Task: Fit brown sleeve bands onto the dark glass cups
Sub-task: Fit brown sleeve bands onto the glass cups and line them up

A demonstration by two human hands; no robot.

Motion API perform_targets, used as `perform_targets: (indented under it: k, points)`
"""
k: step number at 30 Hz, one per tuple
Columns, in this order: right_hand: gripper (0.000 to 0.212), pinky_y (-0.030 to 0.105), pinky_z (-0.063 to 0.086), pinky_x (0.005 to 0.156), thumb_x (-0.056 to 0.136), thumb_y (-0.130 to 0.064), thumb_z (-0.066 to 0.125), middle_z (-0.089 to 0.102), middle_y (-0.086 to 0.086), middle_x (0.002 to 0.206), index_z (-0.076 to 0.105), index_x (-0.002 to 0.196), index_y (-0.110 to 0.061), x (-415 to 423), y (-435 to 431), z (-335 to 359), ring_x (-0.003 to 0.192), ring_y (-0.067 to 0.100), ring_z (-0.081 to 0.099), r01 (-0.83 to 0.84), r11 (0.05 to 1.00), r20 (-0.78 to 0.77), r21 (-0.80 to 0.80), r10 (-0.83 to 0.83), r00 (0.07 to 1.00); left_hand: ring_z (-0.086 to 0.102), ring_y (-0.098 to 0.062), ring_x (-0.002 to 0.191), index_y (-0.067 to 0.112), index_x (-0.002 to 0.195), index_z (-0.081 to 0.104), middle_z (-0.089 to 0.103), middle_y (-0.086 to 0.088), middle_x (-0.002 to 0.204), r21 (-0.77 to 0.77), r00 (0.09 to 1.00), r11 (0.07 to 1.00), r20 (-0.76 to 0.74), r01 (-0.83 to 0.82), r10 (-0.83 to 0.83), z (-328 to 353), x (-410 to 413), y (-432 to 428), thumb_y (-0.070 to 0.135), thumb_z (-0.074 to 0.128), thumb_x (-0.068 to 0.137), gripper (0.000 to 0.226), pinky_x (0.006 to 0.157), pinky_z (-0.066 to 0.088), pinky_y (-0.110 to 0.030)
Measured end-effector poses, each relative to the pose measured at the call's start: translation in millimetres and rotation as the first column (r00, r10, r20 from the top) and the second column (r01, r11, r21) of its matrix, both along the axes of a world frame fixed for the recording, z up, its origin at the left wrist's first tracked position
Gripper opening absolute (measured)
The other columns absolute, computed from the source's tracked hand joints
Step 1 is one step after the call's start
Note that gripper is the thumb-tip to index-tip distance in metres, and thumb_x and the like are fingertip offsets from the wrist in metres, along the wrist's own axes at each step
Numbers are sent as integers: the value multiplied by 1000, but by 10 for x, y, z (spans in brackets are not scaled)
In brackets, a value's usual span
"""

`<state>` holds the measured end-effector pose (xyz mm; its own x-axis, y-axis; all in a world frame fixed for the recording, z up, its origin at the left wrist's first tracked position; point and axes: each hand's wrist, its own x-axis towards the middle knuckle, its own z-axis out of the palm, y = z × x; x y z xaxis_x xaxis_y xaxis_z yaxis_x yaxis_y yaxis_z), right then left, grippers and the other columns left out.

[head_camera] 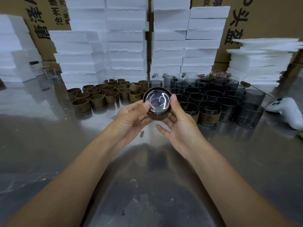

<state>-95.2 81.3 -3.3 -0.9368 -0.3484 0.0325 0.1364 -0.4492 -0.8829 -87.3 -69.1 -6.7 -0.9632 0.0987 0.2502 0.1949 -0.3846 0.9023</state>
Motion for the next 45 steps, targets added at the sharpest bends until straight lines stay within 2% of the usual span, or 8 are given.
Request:
perform_targets:
  k: [7, 15, 27, 30, 34, 38, 43, 45]
  points:
    - [40, 24, 43, 65, 89, -49, 53, 68, -8, 68, 65, 110, -18, -13, -6, 37, 70, 5, 61, -17, 995, 200, -100, 37, 979, 71, -21, 90, 5, 110, 60, 73, -12, 100, -22, 999, 999, 25, -30, 30, -37, -32, 16, 43, 95, 36, 90, 77, 56, -26]
    - [30, 23, 42, 62, 93, -41, 54, 62, 0, 75, 63, 99, -13, 1, -6, 76, 70, 10, 57, 6, 984, 297, -177, 47, 954, 72, -16, 80, 7, 101, 59, 75, -7, 88, -16, 999, 999, 6, -41, 41, -28, -22, 22, 44, 95, 26, 91, 69, 57, -24]
    - [27, 21, 49, 51, 93, -38, 55, 66, -1, 66, 63, 99, -13, -19, -9, 62, 54, 8, 61, 9, 973, 309, -229, 63, 949, 72, -16, 79, 6, 102, 60, 75, -8, 88, -19, 998, 998, 14, -53, 54, -11, -11, 20, 44, 95, 27, 91, 69, 57, -23]
    - [30, 26, 50, 61, 95, -41, 52, 72, -1, 74, 65, 103, -16, -16, -21, 46, 68, 9, 67, -4, 989, 256, -146, 42, 966, 71, -16, 81, 4, 105, 60, 74, -8, 89, -20, 997, 997, 16, -70, 70, 11, -6, 12, 43, 95, 27, 95, 71, 57, -23]
    - [41, 36, 49, 73, 98, -48, 43, 71, 6, 108, 63, 120, -19, -14, -34, 22, 96, 18, 67, -33, 999, 250, 9, 30, 968, 69, -19, 91, -1, 118, 57, 72, -11, 100, -34, 997, 996, 6, -77, 78, 38, 15, -3, 36, 97, 30, 104, 78, 56, -26]
    - [55, 41, 47, 77, 97, -58, 29, 67, 10, 117, 59, 126, -21, -10, 10, 31, 98, 25, 66, -164, 986, 325, -35, 167, 931, 67, -16, 96, 9, 117, 58, 73, -7, 100, -135, 999, 990, -11, -45, 44, 19, 22, -14, 32, 97, 31, 97, 86, 53, -23]
    - [48, 44, 48, 82, 96, -53, 39, 69, 10, 116, 62, 118, -18, -4, 34, 62, 107, 26, 65, -139, 988, 272, -72, 154, 950, 63, -15, 103, 18, 124, 57, 69, -5, 107, -252, 997, 965, -49, -76, 66, 10, 12, -9, 5, 86, 59, 73, 86, 50, -22]
    - [46, 43, 48, 84, 95, -48, 43, 67, 9, 121, 60, 124, -16, -7, 23, 77, 112, 24, 63, -71, 992, 227, -101, 93, 969, 64, -10, 96, 16, 129, 54, 66, -4, 101, -230, 988, 961, -42, -153, 147, 7, 2, -5, 20, 81, 58, 76, 87, 47, -23]
